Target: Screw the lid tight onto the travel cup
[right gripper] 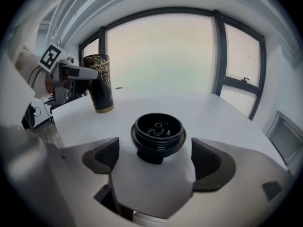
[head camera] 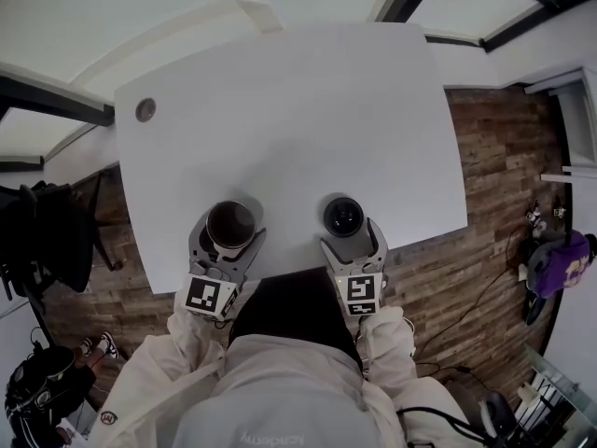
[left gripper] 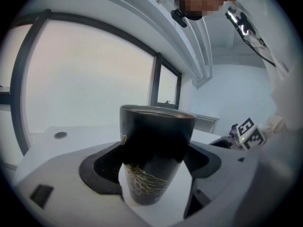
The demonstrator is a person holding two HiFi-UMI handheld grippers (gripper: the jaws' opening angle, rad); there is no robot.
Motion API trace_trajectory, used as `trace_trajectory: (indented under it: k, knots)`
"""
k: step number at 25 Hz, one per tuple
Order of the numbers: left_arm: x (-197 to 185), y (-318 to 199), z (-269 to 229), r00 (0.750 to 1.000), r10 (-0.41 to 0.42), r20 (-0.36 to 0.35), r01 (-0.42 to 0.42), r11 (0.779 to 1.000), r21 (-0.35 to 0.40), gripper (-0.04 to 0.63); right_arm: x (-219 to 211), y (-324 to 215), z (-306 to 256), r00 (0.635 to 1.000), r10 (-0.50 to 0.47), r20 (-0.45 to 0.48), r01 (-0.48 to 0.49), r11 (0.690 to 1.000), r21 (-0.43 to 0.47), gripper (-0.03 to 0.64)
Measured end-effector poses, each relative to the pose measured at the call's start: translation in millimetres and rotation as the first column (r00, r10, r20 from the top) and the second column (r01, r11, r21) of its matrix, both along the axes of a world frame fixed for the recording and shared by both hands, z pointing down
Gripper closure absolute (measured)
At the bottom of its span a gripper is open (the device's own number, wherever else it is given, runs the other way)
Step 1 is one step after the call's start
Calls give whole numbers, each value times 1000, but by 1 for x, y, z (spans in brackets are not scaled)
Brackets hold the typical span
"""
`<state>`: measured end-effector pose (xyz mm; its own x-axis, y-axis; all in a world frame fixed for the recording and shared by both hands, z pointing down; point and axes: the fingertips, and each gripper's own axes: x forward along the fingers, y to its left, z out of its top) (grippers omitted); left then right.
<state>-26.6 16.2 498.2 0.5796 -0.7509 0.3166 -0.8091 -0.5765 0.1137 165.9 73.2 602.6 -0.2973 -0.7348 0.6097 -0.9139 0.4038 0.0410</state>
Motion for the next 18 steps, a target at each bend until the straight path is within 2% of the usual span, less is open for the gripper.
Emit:
trace_trajectory:
  k: [2, 6, 10, 14, 18]
  knots:
    - [1, 0, 1, 1000, 3, 7, -3, 1000, -1, 190, 2, -5, 1, 1000, -25, -15, 24, 999, -23, 175]
    - [4, -2, -4, 1000, -3, 10, 3, 1000, -8, 190, 1, -17, 2, 994, -109, 13, 110, 993, -53, 173]
    - [5, 3, 3, 1000, 8, 11, -7, 1000, -3, 190, 2, -27, 3, 989, -134, 58, 138, 989, -60, 173]
    - [5, 1, -1, 1000, -4, 8, 4, 1000, -5, 190, 0, -25, 8, 985, -175, -4, 174, 982, -73, 175]
    - [5, 0, -3, 1000, -6, 18, 6, 1000, -3, 190, 0, -25, 7, 983, -183, -20, 181, 981, -70, 176]
